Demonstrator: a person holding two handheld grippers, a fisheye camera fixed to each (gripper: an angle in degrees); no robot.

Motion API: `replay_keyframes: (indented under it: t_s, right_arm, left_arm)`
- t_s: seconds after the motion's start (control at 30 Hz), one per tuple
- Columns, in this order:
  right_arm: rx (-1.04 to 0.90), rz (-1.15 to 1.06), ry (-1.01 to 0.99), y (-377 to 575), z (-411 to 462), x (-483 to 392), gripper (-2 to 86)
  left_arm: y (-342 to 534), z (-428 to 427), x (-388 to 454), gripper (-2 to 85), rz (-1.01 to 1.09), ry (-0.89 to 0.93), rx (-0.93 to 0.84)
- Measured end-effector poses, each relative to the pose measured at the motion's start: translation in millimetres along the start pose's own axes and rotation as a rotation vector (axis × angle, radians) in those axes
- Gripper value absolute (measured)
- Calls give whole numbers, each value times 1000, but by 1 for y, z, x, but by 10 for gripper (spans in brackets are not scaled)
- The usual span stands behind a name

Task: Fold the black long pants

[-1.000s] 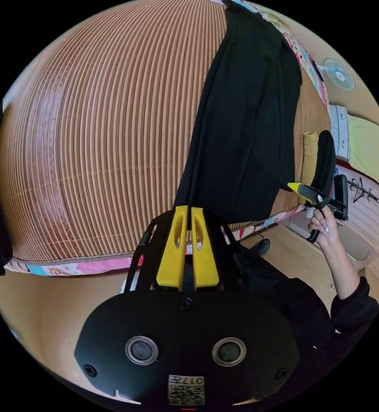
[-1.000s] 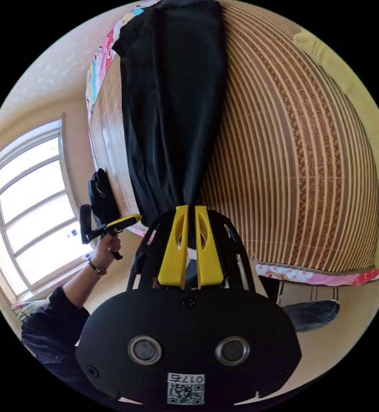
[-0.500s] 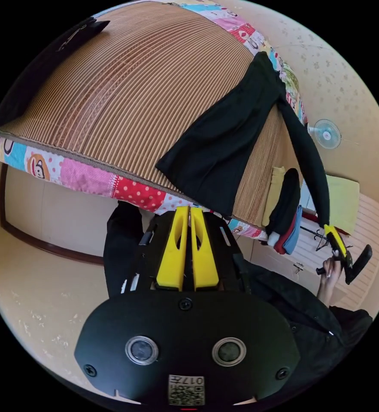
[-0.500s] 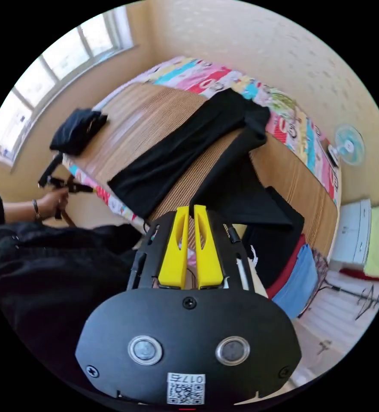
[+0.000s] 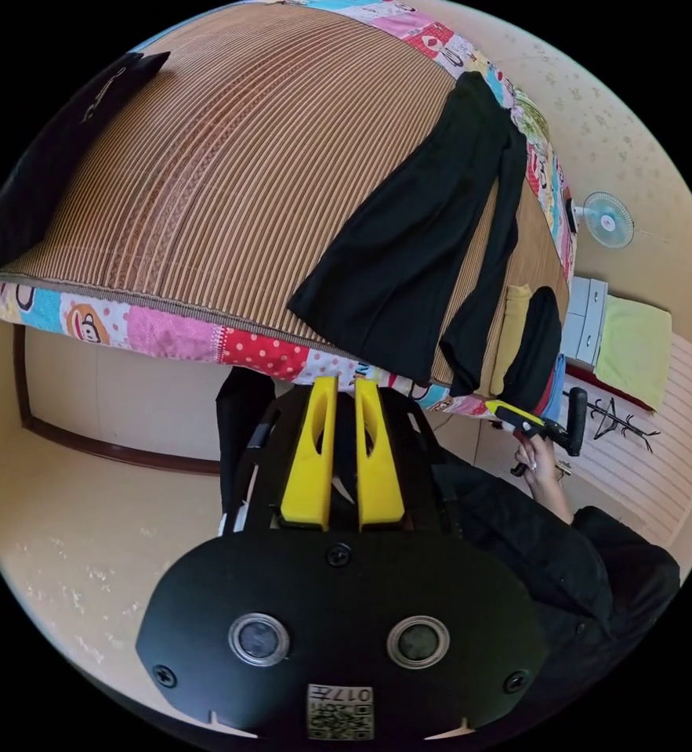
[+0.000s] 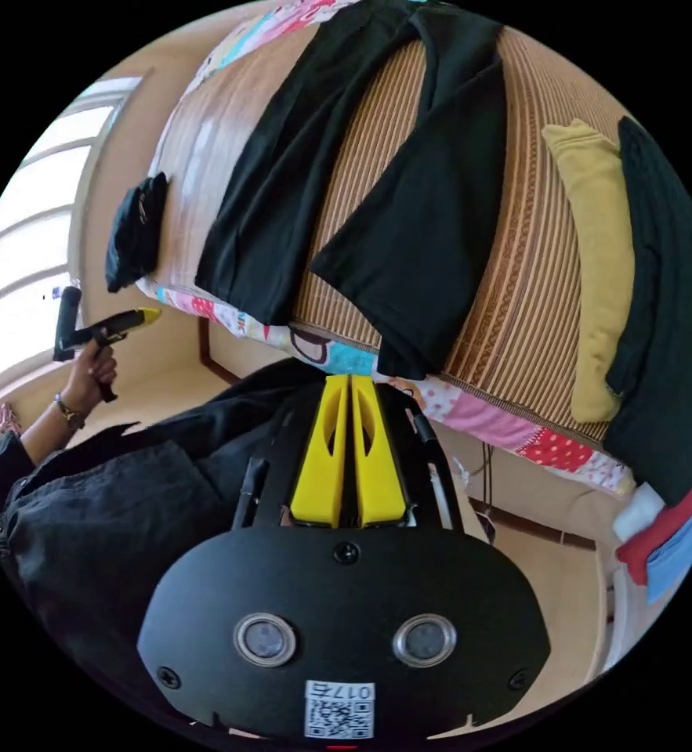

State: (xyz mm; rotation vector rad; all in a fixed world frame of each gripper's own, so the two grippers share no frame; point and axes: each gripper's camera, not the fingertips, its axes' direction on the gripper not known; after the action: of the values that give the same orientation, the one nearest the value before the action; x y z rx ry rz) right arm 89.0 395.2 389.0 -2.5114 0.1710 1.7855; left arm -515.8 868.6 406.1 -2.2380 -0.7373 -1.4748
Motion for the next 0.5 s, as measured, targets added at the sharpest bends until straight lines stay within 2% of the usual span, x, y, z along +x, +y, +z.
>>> replay_keyframes:
  t_s: [0.1, 0.23, 0.3, 0.4, 0.5]
  right_arm:
    - [116, -14, 41, -4, -19, -2, 59]
    - [62, -177, 100, -37, 10, -35, 100]
    - [-22, -232, 206, -62, 48, -53, 122]
    - [-158, -117, 274, -83, 92, -39, 96]
    - [-141, -112, 150, -80, 69, -27, 60]
  left_arm:
    - [-11, 8, 12, 50, 30, 11, -3]
    - [-22, 31, 36, 51, 83, -43, -58]
    - [-25, 36, 44, 52, 102, -48, -58]
    - [-31, 41, 48, 55, 107, -56, -53]
    - [-39, 43, 47, 54, 97, -72, -57]
